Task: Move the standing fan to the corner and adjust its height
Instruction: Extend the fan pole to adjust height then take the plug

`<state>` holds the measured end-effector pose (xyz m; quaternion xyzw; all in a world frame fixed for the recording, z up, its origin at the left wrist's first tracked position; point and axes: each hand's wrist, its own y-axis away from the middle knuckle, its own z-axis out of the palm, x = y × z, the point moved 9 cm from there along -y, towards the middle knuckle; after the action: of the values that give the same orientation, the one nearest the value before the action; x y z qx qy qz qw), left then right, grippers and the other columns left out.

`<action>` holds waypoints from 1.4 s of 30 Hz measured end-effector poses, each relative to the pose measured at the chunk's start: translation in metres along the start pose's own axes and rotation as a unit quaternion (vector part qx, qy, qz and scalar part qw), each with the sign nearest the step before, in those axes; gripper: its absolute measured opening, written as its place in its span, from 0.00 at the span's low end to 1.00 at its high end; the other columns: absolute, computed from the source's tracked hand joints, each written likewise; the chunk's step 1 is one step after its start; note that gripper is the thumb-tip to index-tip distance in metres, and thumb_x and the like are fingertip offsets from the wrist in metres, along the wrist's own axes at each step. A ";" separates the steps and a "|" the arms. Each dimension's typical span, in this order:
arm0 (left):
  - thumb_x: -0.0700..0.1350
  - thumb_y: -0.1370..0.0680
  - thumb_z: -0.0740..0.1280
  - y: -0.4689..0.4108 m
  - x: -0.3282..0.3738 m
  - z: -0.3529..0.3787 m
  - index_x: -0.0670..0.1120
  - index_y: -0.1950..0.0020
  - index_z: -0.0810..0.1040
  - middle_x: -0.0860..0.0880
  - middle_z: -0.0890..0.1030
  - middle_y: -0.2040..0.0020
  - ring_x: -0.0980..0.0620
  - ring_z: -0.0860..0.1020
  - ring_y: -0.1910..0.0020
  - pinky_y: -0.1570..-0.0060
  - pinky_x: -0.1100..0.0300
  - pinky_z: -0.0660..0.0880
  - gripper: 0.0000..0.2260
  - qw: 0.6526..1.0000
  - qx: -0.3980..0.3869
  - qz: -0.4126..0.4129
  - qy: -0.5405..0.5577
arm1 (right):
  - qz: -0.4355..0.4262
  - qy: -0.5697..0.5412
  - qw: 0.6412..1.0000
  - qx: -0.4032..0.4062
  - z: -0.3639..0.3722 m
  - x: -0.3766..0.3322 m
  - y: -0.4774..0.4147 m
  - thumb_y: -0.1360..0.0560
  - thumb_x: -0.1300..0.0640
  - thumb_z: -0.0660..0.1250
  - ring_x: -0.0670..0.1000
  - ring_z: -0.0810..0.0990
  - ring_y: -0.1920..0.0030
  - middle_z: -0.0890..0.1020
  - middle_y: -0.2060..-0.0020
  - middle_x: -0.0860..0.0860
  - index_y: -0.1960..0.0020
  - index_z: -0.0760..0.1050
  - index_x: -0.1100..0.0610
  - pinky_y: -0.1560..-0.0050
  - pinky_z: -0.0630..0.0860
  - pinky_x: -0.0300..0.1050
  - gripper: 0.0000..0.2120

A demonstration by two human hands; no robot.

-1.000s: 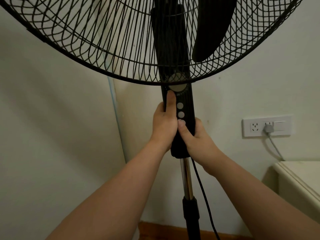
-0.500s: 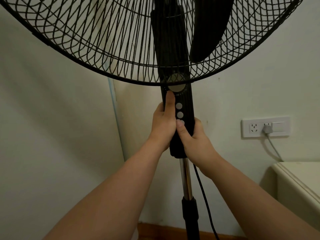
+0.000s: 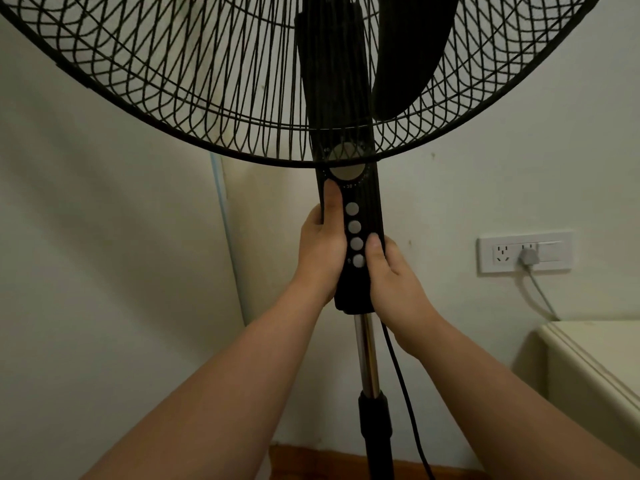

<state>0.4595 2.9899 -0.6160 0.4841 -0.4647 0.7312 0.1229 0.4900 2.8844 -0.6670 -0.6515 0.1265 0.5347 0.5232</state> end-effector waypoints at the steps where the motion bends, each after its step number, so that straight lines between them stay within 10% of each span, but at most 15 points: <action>1: 0.70 0.23 0.56 0.002 -0.002 0.000 0.50 0.42 0.81 0.51 0.87 0.51 0.55 0.85 0.54 0.55 0.60 0.80 0.28 1.000 0.000 -0.001 0.003 | 0.001 0.004 1.000 0.001 0.000 0.001 0.000 0.17 0.44 0.51 0.33 0.80 0.52 0.80 0.49 0.38 0.42 0.70 0.40 0.60 0.76 0.27 0.10; 27: 0.72 0.26 0.56 0.014 -0.021 -0.002 0.59 0.46 0.79 0.58 0.86 0.53 0.63 0.84 0.57 0.65 0.70 0.78 0.22 0.999 -0.029 -0.017 -0.019 | 0.022 0.155 0.983 0.097 -0.044 0.055 0.059 0.19 0.50 0.59 0.33 0.78 0.53 0.82 0.54 0.41 0.47 0.76 0.44 0.61 0.72 0.27 0.08; 34: 0.82 0.40 0.61 0.081 -0.116 -0.024 0.64 0.36 0.71 0.59 0.79 0.38 0.60 0.78 0.39 0.39 0.58 0.75 0.37 0.993 -0.069 -0.090 -0.041 | 0.201 0.154 0.964 0.075 -0.058 0.168 0.119 0.21 0.54 0.66 0.33 0.79 0.60 0.81 0.55 0.41 0.42 0.76 0.50 0.69 0.72 0.25 0.08; 42: 0.45 0.26 0.76 0.166 -0.220 -0.017 0.55 0.40 0.73 0.53 0.81 0.45 0.64 0.80 0.48 0.51 0.70 0.75 0.18 0.947 -0.218 -0.194 -0.131 | 0.303 0.097 0.945 -0.076 -0.037 0.217 0.156 0.26 0.62 0.69 0.45 0.83 0.45 0.85 0.47 0.45 0.34 0.73 0.43 0.38 0.76 0.49 0.24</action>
<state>0.4549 2.9736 -0.8921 0.6176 -0.5217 0.5042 0.3035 0.4839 2.8743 -0.9361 -0.6688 0.3271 0.6100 0.2711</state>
